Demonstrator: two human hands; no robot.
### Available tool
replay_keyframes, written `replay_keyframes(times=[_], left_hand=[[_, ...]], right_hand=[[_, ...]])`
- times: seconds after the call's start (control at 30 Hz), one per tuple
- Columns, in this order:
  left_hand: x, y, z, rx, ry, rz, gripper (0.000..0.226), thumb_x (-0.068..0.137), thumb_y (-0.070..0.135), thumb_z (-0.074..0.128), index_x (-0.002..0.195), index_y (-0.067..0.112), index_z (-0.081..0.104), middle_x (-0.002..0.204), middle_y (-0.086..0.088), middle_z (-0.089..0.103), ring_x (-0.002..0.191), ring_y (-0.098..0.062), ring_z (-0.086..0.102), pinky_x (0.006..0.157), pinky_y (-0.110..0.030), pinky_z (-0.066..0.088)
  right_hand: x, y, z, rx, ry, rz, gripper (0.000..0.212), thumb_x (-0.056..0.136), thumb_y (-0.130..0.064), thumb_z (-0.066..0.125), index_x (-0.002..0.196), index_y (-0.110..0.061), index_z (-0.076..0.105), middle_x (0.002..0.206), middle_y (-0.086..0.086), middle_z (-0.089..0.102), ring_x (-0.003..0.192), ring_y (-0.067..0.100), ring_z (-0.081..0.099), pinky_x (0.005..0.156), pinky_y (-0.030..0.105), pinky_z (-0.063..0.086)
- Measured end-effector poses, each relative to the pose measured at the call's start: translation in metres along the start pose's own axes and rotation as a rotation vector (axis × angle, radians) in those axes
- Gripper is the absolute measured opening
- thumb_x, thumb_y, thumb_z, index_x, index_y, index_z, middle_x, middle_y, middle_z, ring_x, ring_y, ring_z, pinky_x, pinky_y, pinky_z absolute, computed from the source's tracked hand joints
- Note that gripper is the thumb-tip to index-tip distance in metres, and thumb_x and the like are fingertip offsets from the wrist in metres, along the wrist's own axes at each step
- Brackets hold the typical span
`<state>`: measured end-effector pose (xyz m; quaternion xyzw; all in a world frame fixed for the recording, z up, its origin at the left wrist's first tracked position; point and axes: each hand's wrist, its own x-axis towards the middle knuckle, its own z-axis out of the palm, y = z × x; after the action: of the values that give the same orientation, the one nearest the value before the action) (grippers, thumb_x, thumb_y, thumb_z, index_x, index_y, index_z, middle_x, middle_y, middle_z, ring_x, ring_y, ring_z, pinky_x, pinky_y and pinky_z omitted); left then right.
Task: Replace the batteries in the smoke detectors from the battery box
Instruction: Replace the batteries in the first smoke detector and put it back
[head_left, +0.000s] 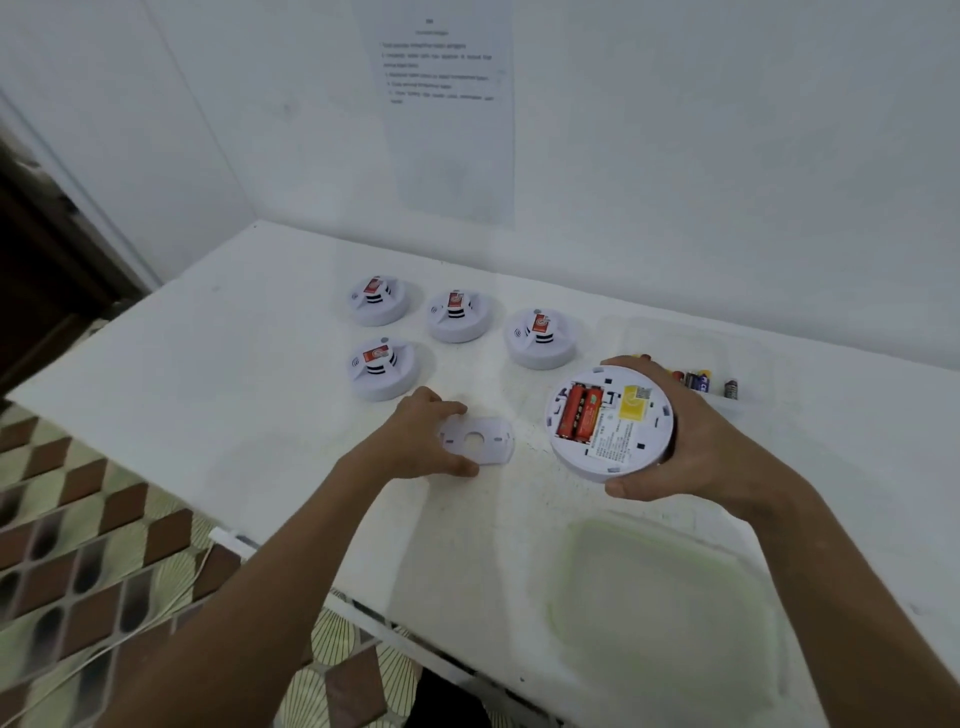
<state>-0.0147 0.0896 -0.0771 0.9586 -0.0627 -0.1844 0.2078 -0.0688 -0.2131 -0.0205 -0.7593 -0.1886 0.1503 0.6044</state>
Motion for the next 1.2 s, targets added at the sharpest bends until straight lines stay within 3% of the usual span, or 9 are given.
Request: replay_keyframes(times=[0.17,0.27,0.37,0.5,0.57,0.77,0.97,1.2], left_hand=[[0.004,-0.001,-0.004,0.093,0.013,0.080,0.071,0.067,0.054,0.080,0.128,0.023,0.059,0.111,0.002,0.047,0.095,-0.014,0.046,0.077,-0.025,0.040],[0.002,-0.004,-0.001,0.207,0.044,0.163,0.052,0.063,0.059,0.075,0.094,0.018,0.067,0.094,0.004,0.049,0.081,-0.016,0.050,0.069,-0.032,0.047],[-0.002,-0.009,-0.008,0.126,0.125,0.260,0.052,0.055,0.060,0.071,0.081,0.017,0.063,0.085,0.008,0.048,0.073,-0.011,0.050,0.063,-0.029,0.047],[-0.008,-0.008,-0.041,-0.109,0.385,0.389,0.050,0.054,0.060,0.070,0.087,0.022,0.063,0.088,0.011,0.055,0.078,-0.004,0.054,0.064,-0.013,0.041],[-0.013,0.001,-0.059,-0.148,0.437,0.483,0.051,0.056,0.059,0.072,0.093,0.025,0.063,0.092,0.013,0.056,0.082,-0.002,0.055,0.063,-0.009,0.041],[-0.013,0.026,-0.077,-0.139,0.257,0.718,0.061,0.056,0.055,0.077,0.107,0.025,0.066,0.102,0.015,0.052,0.097,-0.005,0.053,0.079,-0.012,0.040],[0.000,0.021,-0.084,-0.080,0.110,0.722,0.080,0.055,0.067,0.067,0.125,0.028,0.061,0.113,0.020,0.047,0.109,0.002,0.047,0.086,-0.008,0.037],[0.008,0.014,-0.092,-0.079,0.005,0.696,0.072,0.067,0.052,0.079,0.133,0.033,0.055,0.122,0.021,0.046,0.109,0.004,0.045,0.085,-0.010,0.039]], right_hand=[[-0.001,0.001,0.006,-0.001,-0.010,0.036,0.096,0.051,-0.004,0.088,0.134,-0.030,0.048,0.126,-0.014,0.059,0.119,0.008,0.058,0.080,0.029,0.058],[0.002,0.000,0.012,-0.014,0.013,0.042,0.095,0.052,-0.005,0.089,0.134,-0.029,0.048,0.124,-0.015,0.060,0.118,0.007,0.059,0.082,0.027,0.057],[0.007,-0.001,0.020,-0.002,0.048,0.060,0.095,0.053,-0.001,0.089,0.135,-0.028,0.048,0.123,-0.015,0.061,0.117,0.006,0.059,0.081,0.026,0.057],[0.015,-0.003,0.029,-0.003,0.090,0.087,0.097,0.053,-0.001,0.090,0.135,-0.028,0.048,0.126,-0.014,0.059,0.119,0.008,0.058,0.080,0.027,0.057],[0.023,-0.005,0.036,0.002,0.104,0.093,0.096,0.054,0.001,0.089,0.136,-0.028,0.047,0.126,-0.012,0.059,0.118,0.009,0.058,0.080,0.028,0.057],[0.051,-0.011,0.062,0.019,0.112,0.094,0.096,0.059,0.011,0.088,0.137,-0.026,0.046,0.124,-0.003,0.062,0.113,0.017,0.063,0.076,0.031,0.058],[0.067,-0.012,0.078,-0.006,0.175,0.104,0.098,0.058,0.008,0.090,0.137,-0.029,0.045,0.127,-0.008,0.060,0.118,0.012,0.059,0.092,0.041,0.058],[0.077,-0.014,0.085,-0.014,0.195,0.107,0.095,0.059,0.008,0.089,0.136,-0.028,0.046,0.125,-0.009,0.060,0.118,0.013,0.060,0.092,0.043,0.057]])
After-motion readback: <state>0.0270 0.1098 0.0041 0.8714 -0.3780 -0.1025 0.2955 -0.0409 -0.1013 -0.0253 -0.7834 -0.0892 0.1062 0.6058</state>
